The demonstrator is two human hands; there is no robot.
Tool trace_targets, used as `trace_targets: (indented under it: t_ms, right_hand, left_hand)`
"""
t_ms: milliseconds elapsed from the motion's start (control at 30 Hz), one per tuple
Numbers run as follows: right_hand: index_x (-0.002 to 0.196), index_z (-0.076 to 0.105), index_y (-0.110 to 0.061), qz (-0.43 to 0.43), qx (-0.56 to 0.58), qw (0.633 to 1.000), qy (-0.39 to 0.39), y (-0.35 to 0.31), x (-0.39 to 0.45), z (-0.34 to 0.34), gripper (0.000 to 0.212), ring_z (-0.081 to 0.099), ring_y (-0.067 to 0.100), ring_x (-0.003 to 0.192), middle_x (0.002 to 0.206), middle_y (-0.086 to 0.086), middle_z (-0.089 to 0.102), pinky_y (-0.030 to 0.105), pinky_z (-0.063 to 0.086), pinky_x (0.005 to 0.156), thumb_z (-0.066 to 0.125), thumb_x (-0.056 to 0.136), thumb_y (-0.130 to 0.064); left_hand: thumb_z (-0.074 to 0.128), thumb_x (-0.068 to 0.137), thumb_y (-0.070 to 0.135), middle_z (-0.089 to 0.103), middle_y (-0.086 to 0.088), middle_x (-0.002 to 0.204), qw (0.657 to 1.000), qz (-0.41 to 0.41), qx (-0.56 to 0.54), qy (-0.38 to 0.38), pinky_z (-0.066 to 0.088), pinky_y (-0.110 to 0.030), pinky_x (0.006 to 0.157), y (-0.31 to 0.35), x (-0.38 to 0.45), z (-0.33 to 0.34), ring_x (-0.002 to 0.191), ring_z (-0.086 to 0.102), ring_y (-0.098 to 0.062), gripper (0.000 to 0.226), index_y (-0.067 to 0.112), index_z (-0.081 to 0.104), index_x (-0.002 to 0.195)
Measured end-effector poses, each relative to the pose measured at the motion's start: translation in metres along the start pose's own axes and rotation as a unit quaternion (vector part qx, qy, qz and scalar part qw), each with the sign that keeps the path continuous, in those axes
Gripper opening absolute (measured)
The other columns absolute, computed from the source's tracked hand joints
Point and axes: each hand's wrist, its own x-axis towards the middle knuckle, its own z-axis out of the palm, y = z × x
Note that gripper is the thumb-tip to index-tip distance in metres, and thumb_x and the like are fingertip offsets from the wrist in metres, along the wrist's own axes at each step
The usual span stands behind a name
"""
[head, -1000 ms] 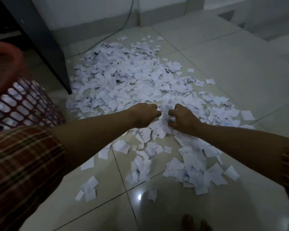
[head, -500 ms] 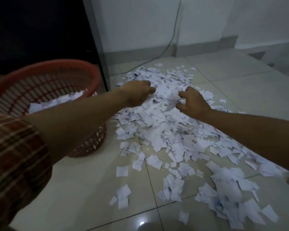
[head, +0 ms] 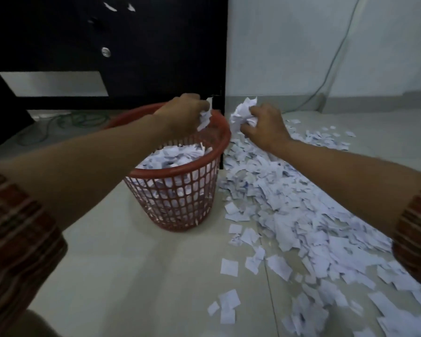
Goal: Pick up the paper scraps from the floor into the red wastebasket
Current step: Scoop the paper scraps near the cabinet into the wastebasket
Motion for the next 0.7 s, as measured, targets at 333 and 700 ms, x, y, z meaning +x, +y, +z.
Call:
trace_targets:
  t_ms: [333, 700]
  right_hand:
    - [0.080, 0.053, -0.013, -0.028, 0.052, 0.997, 0.046, -0.087, 0.063, 0.042, 0.016, 0.042, 0.018, 0.078, 0.087, 0.006, 0.042, 0.025, 0.027, 0.064, 0.061, 0.083, -0.026]
    - [0.120, 0.061, -0.018, 0.071, 0.052, 0.958, -0.273, -0.123, 0.060, 0.082, 0.048, 0.058, 0.017, 0.097, 0.118, 0.001, 0.060, 0.027, 0.047, 0.076, 0.073, 0.080, -0.043]
  left_hand:
    - [0.052, 0.096, 0.019, 0.052, -0.009, 0.139, 0.976, -0.122, 0.088, -0.155, 0.043, -0.046, 0.104, -0.081, -0.056, 0.025, 0.122, 0.053, -0.030, 0.042, 0.024, 0.050, 0.137]
    - [0.059, 0.092, 0.040, 0.056, -0.004, 0.125, 0.966, -0.103, 0.061, -0.227, 0.046, -0.036, 0.093, -0.093, -0.062, 0.035, 0.109, 0.055, -0.023, 0.030, 0.024, 0.057, 0.116]
